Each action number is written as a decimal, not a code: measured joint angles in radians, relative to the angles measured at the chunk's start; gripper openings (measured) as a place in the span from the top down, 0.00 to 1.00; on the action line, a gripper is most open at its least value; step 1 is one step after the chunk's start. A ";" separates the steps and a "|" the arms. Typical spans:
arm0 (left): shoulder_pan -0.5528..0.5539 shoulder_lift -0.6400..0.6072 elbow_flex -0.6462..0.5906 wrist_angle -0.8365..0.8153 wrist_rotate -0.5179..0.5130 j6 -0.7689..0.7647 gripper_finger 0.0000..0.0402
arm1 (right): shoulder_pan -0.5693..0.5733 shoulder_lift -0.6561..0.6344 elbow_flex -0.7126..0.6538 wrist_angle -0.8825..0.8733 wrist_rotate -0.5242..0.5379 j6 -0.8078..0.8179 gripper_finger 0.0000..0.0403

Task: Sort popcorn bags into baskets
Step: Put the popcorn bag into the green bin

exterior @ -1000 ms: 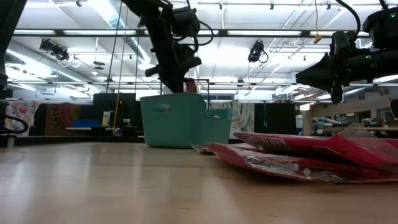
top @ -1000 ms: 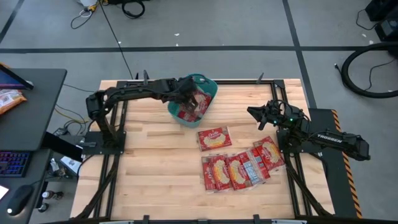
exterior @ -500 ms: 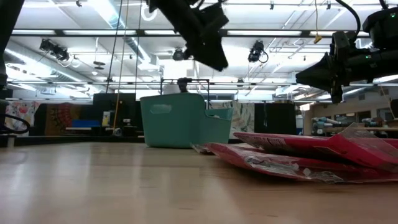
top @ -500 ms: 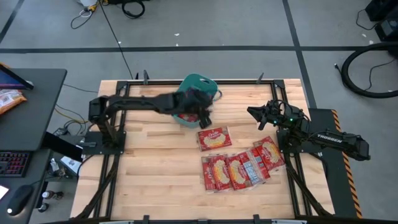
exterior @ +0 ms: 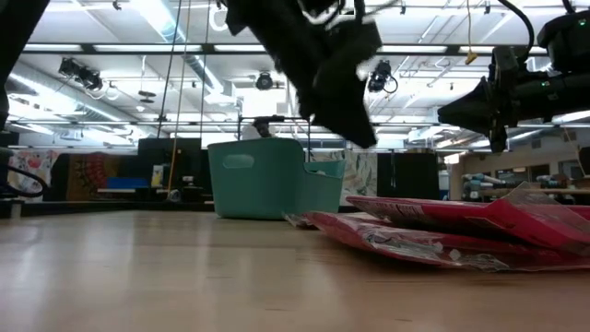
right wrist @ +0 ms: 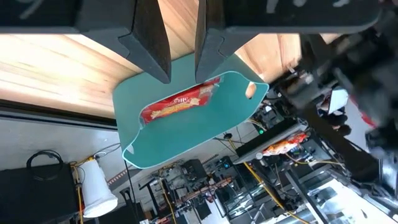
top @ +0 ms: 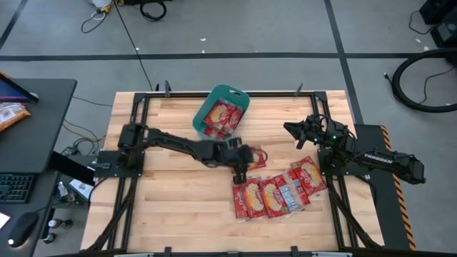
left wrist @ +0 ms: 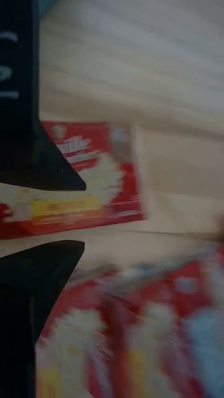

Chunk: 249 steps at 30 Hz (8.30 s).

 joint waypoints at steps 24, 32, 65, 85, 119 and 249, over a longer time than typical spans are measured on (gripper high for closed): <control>-0.073 0.184 0.004 -0.012 -0.156 0.026 0.50 | 0.000 0.001 0.000 0.006 0.002 0.000 0.81; -0.084 0.196 0.004 -0.020 -0.183 0.076 0.66 | 0.000 0.001 0.000 0.006 0.002 0.000 0.81; -0.056 0.149 0.203 -0.375 -0.308 0.186 0.99 | 0.000 0.001 0.000 0.020 0.002 0.000 0.81; 0.021 -0.048 0.207 -0.344 -0.297 0.152 0.99 | 0.000 0.002 0.000 0.029 0.002 0.000 0.81; -0.094 -0.003 -0.168 -0.045 -0.162 -0.002 0.44 | 0.000 0.006 0.000 0.043 0.002 0.000 0.81; 0.104 0.119 0.090 0.019 0.083 0.092 0.99 | 0.000 0.011 0.000 0.081 0.002 0.000 0.81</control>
